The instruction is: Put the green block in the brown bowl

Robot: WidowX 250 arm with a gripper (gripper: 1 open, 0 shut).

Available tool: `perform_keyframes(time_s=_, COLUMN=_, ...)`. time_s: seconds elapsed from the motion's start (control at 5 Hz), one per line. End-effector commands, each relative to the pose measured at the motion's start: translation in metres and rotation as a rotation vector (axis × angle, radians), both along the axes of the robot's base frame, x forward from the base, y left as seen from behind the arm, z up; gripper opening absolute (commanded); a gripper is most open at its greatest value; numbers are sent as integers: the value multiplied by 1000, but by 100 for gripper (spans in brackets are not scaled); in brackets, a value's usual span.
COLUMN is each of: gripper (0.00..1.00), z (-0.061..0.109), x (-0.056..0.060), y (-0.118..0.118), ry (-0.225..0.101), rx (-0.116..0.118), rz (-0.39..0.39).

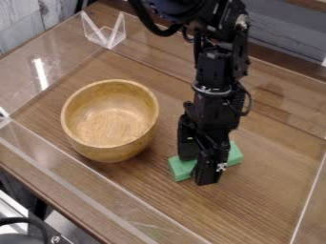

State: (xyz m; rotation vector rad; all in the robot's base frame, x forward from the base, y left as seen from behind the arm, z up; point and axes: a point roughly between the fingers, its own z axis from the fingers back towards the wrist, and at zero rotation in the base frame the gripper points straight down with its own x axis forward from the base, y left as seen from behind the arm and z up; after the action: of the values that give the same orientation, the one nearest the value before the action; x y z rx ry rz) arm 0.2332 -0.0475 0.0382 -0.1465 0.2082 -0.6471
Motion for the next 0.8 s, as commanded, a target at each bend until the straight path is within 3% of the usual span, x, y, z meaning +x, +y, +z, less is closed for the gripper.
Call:
perform_keyframes(time_s=0.0, gripper=0, z=-2, x=4, y=4, ry=-26, rx=-2, rz=6)
perform_keyframes(time_s=0.6, gripper=0, z=-2, x=2, y=5, ry=-44, rx=-14, rz=27)
